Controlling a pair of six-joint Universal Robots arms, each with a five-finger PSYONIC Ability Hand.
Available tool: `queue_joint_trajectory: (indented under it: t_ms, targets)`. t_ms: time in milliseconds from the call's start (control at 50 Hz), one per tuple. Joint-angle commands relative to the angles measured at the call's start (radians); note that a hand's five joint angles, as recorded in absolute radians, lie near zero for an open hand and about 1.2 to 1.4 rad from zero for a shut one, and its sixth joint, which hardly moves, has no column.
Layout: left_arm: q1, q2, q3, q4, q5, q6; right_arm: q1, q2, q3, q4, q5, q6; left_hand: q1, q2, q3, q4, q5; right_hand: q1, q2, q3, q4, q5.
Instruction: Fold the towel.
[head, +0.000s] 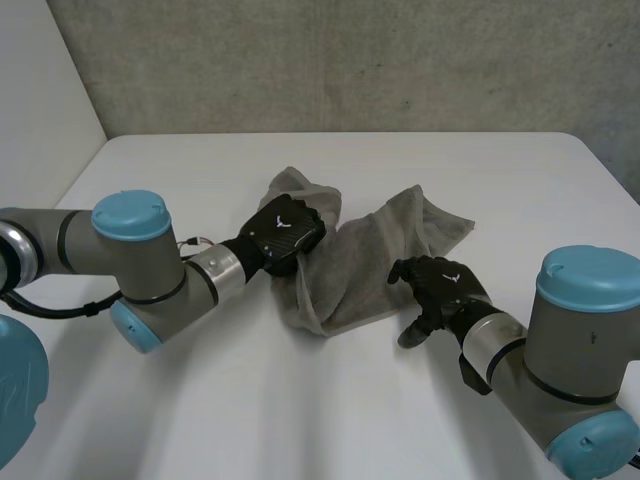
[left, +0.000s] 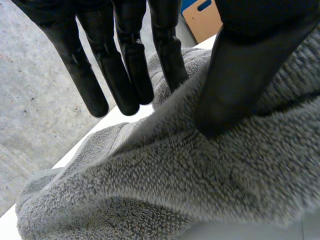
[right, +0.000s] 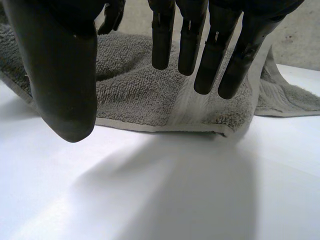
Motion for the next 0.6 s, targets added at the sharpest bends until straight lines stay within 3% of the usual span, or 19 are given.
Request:
queue_joint_trajectory:
  t_ms: [20,400,600]
  targets:
    - [0.009,0.035,-0.017,-0.013,0.0,0.003,0.012,0.016,0.003,-0.015,-0.004,0.016,0.414,0.405,0.41,0.403,0.413,-0.044,-0.044,-0.041,-0.039,-0.012]
    - [0.022,0.388,-0.218,-0.132,-0.019,-0.009,0.16,0.162,-0.15,-0.057,0.061,0.029,0.424,0.415,0.42,0.413,0.423,-0.105,-0.105,-0.102,-0.1,-0.074]
    - [0.118,0.538,-0.425,-0.15,-0.037,-0.012,0.235,0.274,-0.305,-0.05,0.096,0.027,0.424,0.415,0.42,0.413,0.423,-0.108,-0.108,-0.105,-0.103,-0.077]
